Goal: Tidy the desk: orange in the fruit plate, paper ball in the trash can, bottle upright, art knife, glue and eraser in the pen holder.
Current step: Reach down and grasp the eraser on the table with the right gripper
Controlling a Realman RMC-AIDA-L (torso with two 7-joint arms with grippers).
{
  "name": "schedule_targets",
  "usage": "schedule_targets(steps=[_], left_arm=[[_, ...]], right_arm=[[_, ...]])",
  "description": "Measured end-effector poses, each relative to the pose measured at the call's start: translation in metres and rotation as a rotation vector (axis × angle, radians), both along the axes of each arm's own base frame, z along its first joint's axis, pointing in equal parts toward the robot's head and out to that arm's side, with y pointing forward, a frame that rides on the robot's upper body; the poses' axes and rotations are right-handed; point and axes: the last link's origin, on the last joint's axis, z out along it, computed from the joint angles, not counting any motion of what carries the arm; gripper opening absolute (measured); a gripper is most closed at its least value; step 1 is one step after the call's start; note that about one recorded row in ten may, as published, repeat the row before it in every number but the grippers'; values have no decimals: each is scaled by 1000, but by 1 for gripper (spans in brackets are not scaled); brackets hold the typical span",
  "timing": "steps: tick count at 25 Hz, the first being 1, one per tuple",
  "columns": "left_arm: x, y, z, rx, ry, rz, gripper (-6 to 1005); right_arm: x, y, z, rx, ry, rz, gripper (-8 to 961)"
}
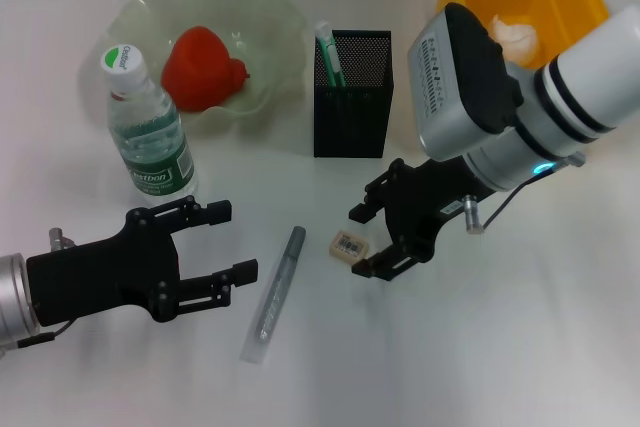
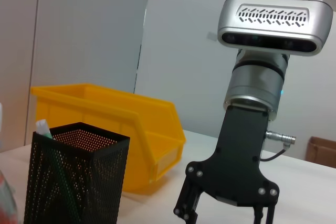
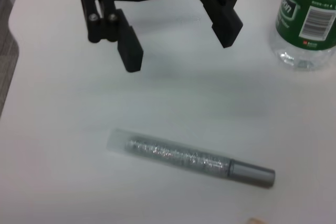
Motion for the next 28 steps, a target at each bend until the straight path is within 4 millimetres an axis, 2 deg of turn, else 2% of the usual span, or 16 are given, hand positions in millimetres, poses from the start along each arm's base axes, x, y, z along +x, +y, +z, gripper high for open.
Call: schedule_targets(steps=[2, 8, 24, 28], left_arm=[[0, 0, 0, 0, -1, 1, 785], [-1, -1, 0, 0, -1, 3, 785], [-2, -2, 3, -2, 2, 2, 785], [-2, -2, 3, -3, 1, 1, 785]], right_arm=[[1, 1, -2, 10, 6, -3, 698], [4, 3, -10, 35, 9, -6, 526], [9, 2, -21, 51, 22, -27, 526], [11, 1, -22, 50, 20, -31, 486]])
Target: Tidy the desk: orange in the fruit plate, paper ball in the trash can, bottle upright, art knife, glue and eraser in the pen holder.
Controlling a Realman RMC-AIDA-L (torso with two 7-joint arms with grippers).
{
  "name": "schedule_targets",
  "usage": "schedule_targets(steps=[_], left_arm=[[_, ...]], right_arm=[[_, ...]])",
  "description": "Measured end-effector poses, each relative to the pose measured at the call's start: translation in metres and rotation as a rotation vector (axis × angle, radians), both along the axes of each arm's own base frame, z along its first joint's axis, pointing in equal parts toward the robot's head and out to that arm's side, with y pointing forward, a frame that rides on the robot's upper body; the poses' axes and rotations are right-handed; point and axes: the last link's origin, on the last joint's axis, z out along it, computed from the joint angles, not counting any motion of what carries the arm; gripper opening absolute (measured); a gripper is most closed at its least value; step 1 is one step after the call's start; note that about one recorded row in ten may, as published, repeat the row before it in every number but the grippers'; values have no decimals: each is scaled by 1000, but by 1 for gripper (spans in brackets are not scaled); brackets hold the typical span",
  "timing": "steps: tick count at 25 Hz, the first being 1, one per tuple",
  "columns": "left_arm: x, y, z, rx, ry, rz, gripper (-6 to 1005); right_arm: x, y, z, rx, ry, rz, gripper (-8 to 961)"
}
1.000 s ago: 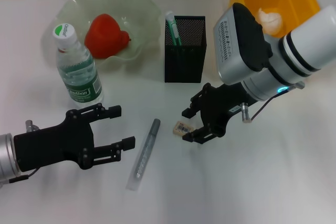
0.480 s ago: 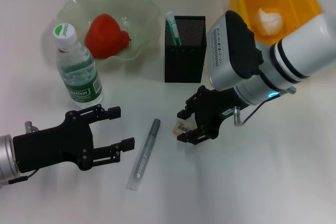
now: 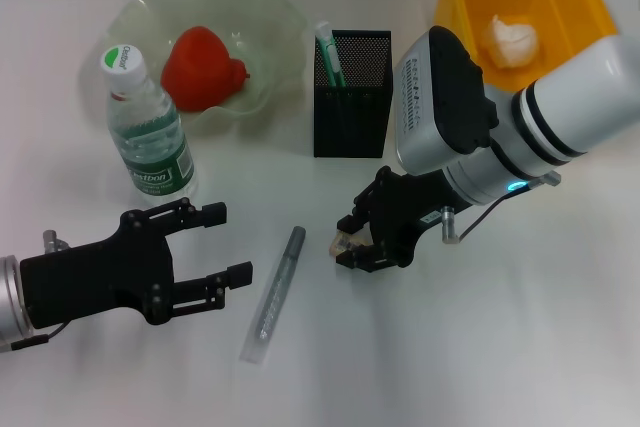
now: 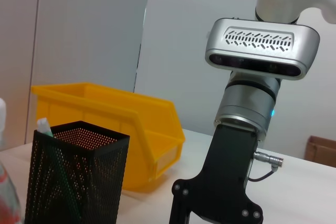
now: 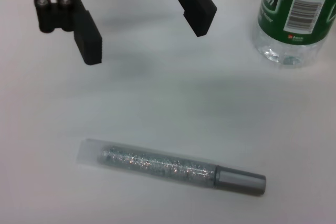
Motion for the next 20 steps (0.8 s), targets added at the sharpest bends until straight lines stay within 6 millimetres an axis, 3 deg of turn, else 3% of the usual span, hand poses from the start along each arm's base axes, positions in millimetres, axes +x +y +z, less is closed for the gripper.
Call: schedule_targets(steps=[9, 20], left_arm=[[0, 1, 1, 4, 2, -3, 784], [0, 2, 2, 9, 1, 0, 784]], right_arm=[[0, 1, 0, 6, 1, 0, 328], [-5, 1, 4, 3, 53, -22, 232]])
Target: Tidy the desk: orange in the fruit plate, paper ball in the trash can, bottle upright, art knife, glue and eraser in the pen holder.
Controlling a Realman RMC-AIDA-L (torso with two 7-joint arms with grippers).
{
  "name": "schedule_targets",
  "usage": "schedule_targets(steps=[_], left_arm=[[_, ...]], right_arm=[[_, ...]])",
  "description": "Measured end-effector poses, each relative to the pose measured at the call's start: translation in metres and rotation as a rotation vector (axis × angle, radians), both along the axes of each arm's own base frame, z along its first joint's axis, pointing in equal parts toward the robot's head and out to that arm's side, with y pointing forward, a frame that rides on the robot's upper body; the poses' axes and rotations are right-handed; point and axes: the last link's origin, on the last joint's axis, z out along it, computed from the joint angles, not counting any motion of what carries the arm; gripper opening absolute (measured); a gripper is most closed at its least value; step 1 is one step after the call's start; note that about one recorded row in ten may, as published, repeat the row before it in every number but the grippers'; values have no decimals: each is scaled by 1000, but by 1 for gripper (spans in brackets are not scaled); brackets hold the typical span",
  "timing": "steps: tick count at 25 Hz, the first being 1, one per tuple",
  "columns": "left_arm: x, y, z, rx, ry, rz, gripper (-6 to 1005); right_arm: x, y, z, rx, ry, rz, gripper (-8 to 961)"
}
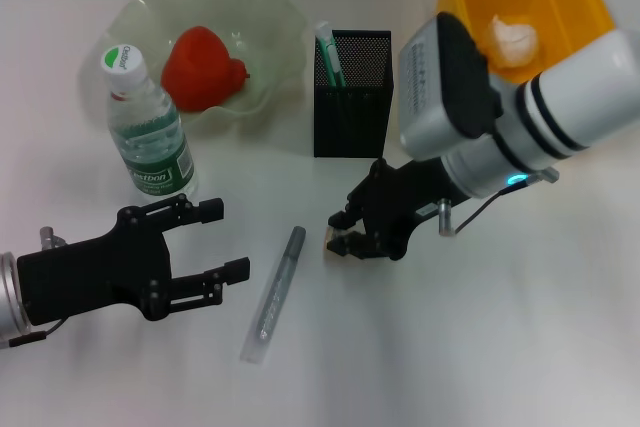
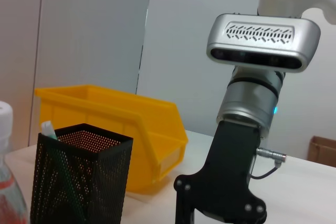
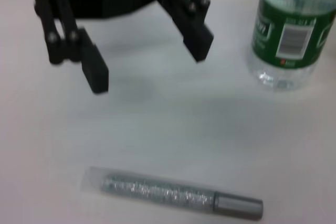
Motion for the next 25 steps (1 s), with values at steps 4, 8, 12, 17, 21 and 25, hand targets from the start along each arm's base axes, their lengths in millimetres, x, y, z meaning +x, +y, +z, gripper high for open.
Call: schedule_targets(steps=[4, 8, 12, 17, 21, 25], left_arm=[[0, 0, 0, 4, -2, 2, 784], [0, 0, 1, 6, -4, 2, 784], [0, 0, 0, 7, -6, 4, 784], [1, 1, -1, 3, -10, 5, 784], [2, 1, -2, -1, -12, 6, 784], [2, 0, -2, -2, -12, 7, 784]], right_arm=[[0, 0, 14, 4, 80, -28, 232], [7, -6, 37, 16, 287, -65, 232], [18, -12, 42, 43, 390, -72, 231], [34, -25, 44, 109, 602, -76, 231], [38, -28, 51, 170, 732, -82, 231], [43, -23, 62, 262, 807, -109, 231]])
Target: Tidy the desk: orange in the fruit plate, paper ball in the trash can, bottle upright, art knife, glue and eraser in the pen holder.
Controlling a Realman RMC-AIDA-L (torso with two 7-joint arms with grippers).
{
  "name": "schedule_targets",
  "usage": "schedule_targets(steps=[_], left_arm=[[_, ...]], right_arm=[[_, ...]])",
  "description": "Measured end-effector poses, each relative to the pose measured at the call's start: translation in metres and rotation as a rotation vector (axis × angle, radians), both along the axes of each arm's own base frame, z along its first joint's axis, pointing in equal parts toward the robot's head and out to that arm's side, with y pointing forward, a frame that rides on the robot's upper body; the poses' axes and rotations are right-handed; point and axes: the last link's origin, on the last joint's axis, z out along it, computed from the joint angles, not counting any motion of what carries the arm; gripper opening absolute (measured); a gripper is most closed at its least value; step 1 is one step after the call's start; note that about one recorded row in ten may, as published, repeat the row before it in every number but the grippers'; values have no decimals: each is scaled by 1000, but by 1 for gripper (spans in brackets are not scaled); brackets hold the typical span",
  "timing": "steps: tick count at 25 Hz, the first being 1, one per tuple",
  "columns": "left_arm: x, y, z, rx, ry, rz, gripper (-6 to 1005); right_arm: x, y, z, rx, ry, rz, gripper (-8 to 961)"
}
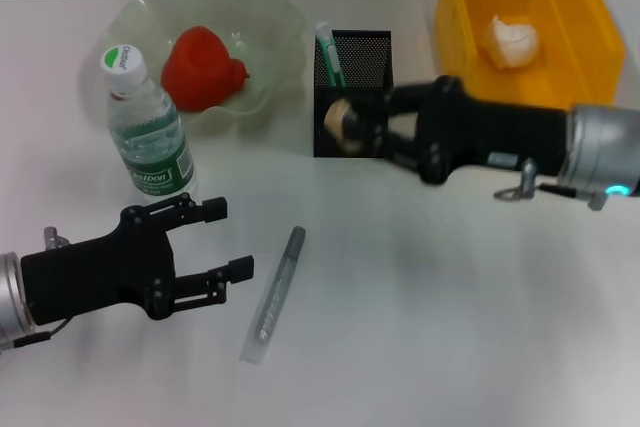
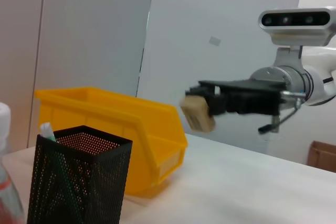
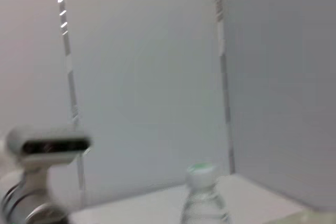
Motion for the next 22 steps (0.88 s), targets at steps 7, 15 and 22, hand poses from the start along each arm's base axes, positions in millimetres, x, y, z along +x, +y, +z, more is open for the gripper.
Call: schedule_targets(steps=[7, 15, 22], left_arm=[[0, -1, -1, -1, -2, 0, 784], [2, -1, -2, -2, -6, -8, 784], [3, -1, -3, 0, -13, -9, 784]], right_arm=[[8, 15, 17, 130, 86, -110, 230], [2, 39, 13, 178, 16, -155, 230], [3, 49, 8, 200, -40, -186, 274]])
